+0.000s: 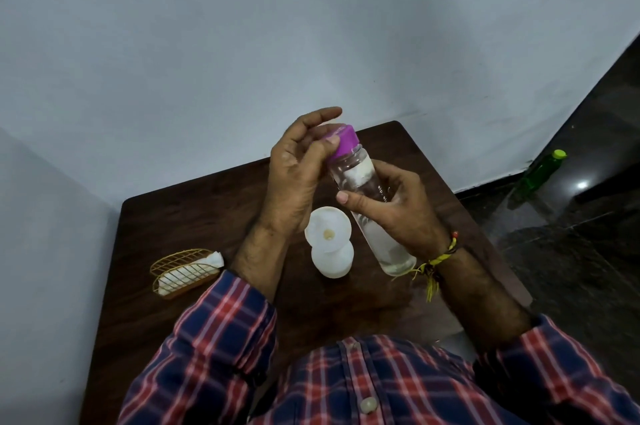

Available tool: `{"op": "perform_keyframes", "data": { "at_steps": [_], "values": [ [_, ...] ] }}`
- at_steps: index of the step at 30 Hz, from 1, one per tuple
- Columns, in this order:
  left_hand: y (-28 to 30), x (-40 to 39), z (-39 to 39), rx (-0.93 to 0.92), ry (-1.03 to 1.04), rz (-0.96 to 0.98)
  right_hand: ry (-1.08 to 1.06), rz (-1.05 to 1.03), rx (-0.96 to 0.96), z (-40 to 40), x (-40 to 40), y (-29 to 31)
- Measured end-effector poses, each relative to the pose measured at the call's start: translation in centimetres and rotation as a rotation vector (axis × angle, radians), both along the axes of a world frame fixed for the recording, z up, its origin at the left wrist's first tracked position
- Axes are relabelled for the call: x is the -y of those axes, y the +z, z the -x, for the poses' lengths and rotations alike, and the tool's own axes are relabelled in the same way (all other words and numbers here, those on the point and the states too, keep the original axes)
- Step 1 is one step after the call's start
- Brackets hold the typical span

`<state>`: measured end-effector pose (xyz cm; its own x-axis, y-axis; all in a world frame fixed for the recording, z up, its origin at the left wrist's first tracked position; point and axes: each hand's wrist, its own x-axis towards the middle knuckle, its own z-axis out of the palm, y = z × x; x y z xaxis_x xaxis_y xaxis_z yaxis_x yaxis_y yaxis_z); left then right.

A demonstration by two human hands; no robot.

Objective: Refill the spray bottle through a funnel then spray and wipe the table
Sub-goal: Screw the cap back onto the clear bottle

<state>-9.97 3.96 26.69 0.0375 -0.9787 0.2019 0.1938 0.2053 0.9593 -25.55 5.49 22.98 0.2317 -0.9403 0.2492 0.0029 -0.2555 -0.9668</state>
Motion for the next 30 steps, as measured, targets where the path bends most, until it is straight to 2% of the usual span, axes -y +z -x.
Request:
{"op": "perform_keyframes", "data": {
  "at_steps": [2, 5, 7, 12, 16, 20, 25, 28, 30],
  "values": [
    [-0.2, 0.1, -0.2, -0.041, -0.009, -0.048, -0.008, 0.012, -0.033, -0.3, 0.2, -0.4],
    [-0.5, 0.0, 0.4, 0.061, 0.133, -0.068, -0.003, 0.017, -0.048, -0.6, 0.4, -0.7],
    [-0.7, 0.0, 0.5, 0.064, 0.184, -0.088, -0.007, 0.012, -0.051, -0.8, 0.5, -0.9],
    [-1.5, 0.1, -0.7, -0.075, 0.014, -0.13, -0.037, 0.002, -0.072, -0.8, 0.6, -1.7],
    [-1.3, 0.2, -0.2, 0.005, 0.12, -0.121, -0.033, 0.0, -0.066, -1.1, 0.8, -1.7],
    [-1.6, 0.6, -0.8, -0.062, 0.054, -0.147, -0.051, 0.004, -0.085, -1.2, 1.1, -2.1],
    [-1.0, 1.3, -0.1, 0.046, 0.168, -0.129, -0.07, 0.035, -0.083, -1.5, 1.6, -1.9],
    [-1.3, 1.5, -0.7, -0.066, 0.076, -0.149, -0.098, 0.045, -0.091, -1.2, 1.7, -1.7],
    [-1.3, 1.4, -0.7, -0.062, 0.064, -0.145, -0.103, 0.052, -0.094, -1.1, 1.7, -1.6]
  ]
}}
